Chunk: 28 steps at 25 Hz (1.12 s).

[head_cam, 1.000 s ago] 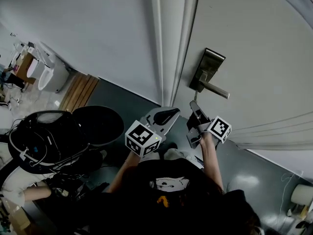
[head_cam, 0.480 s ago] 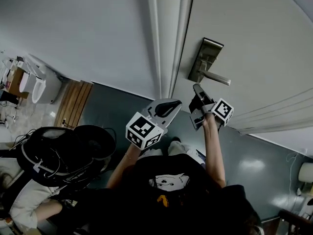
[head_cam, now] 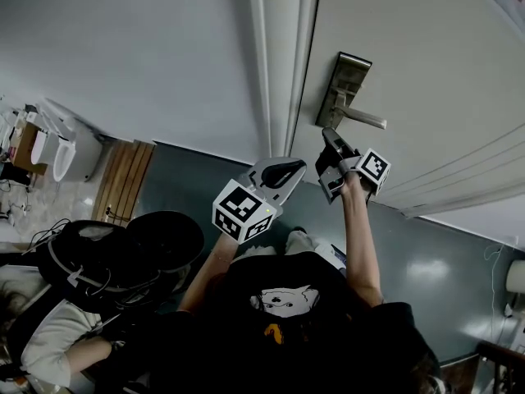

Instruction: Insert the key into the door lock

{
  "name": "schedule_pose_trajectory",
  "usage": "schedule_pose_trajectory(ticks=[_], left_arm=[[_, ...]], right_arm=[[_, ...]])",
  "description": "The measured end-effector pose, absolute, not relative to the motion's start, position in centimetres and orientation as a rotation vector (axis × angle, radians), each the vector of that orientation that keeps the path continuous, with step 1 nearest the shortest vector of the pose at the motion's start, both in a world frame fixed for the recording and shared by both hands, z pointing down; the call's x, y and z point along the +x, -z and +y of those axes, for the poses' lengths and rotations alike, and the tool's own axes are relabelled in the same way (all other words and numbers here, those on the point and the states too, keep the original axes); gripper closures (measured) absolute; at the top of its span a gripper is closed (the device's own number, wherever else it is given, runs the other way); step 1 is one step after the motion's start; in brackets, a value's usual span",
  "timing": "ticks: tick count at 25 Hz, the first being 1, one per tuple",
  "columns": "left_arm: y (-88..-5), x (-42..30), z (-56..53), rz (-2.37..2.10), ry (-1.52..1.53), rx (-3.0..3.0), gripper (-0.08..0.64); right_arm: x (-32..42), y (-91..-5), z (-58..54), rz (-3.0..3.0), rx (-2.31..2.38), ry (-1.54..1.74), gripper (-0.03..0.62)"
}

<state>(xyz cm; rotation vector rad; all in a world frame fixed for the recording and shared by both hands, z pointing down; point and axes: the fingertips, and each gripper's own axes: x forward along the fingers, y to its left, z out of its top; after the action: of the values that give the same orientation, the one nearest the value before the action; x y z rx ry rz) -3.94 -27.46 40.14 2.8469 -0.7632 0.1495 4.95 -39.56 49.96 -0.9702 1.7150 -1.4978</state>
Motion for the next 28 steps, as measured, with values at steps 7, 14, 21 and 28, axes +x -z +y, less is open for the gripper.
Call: schedule_pose_trajectory(ticks=[7,14,21,28], left_arm=[[-39.7,-4.3,-26.4,-0.765,-0.143,2.859,0.547],[-39.7,-4.8,-25.3,-0.768,-0.138,2.865,0.546],[-39.8,-4.8,-25.7,-0.776,-0.145,2.863,0.547],[-39.9,-4.4,-25.7,-0.779,-0.149,2.864,0.546]], right_arm=[[5.2,-49.8,-39.9,1.667,-0.937,1.513,0.572],[5.3,-49.4,-40.1,1.627,-0.87,1.527,0.572],[6.0,-49.5,-41.2,1.564,-0.808,1.538,0.572],[6.3,-49.6,-41.8,1.554,-0.82,1.517,0.572]])
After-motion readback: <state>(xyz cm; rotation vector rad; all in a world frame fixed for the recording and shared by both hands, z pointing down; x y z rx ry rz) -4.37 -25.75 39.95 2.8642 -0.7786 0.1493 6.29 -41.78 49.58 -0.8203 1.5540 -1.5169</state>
